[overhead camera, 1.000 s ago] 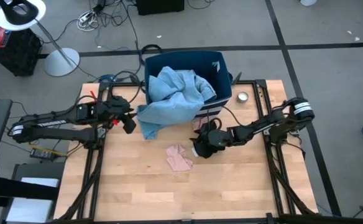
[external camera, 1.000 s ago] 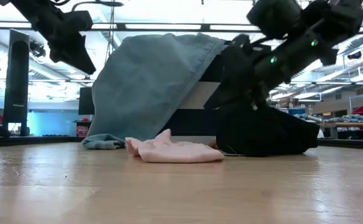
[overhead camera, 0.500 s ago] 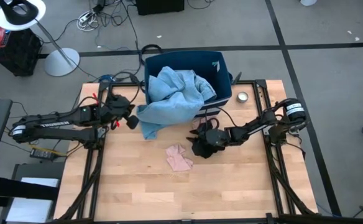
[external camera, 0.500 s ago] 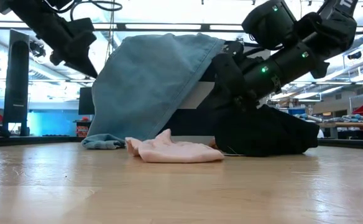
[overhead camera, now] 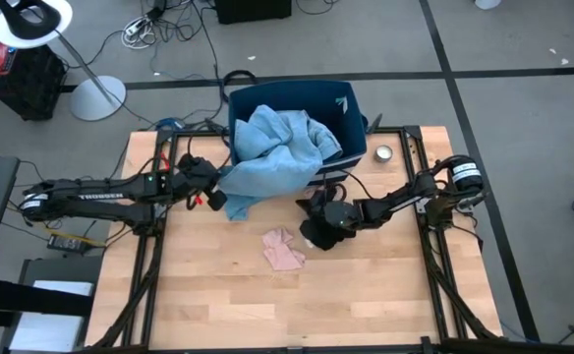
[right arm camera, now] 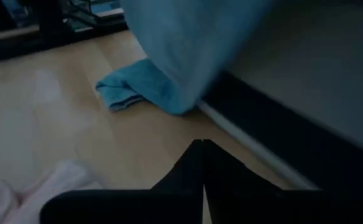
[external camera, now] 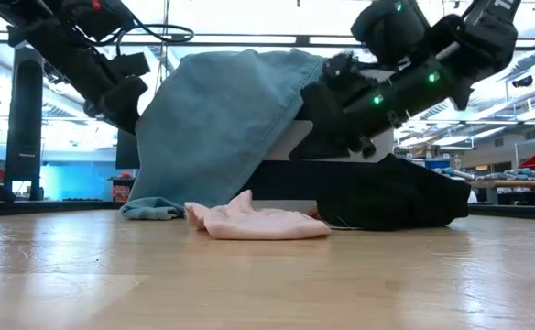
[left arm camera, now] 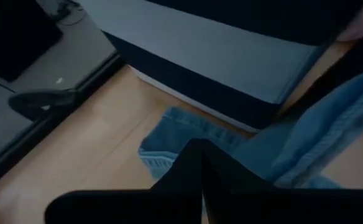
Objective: Sort clothes
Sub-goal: Put the light blue pants into the blue organizer bin
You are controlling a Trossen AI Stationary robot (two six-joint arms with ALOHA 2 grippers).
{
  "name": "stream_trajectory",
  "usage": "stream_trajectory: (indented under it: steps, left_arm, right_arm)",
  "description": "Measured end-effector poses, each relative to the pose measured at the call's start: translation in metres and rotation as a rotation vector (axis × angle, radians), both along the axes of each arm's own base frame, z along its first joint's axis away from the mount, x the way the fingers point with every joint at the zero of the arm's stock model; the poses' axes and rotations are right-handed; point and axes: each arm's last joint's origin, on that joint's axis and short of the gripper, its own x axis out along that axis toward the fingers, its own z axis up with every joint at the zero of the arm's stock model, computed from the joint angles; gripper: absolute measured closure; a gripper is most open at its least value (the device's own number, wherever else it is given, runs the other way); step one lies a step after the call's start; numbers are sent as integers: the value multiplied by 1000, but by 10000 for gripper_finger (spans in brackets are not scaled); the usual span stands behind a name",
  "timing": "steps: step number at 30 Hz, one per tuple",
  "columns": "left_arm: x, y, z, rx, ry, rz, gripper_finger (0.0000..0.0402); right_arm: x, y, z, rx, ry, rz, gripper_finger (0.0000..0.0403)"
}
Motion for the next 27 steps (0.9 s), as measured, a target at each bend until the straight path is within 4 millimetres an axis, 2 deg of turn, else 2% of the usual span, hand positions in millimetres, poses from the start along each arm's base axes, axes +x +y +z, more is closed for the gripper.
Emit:
stream_trajectory:
  steps: [4,7,10,18,22,27]
  left_arm:
    - [2,-1,0,-29,-19,-35,401]
    - [2,-2,0,-64,-28,-67,401]
    - [3,-3,0,-96,-42,-77,401]
    - [4,-5,0,-180,-91,-111,401]
    - [9,-7,4,-238,-162,-167,401]
    - [15,-10,10,-309,-259,-276,401]
  right_arm:
    - [2,13,7,-183,65,-33,401]
    - [2,14,6,-291,151,-22,401]
    - [3,8,6,-368,210,-4,401]
    - [9,-11,2,-415,277,1,402]
    - [28,-12,1,-463,298,39,402]
    - [62,-8,2,-569,338,34,403]
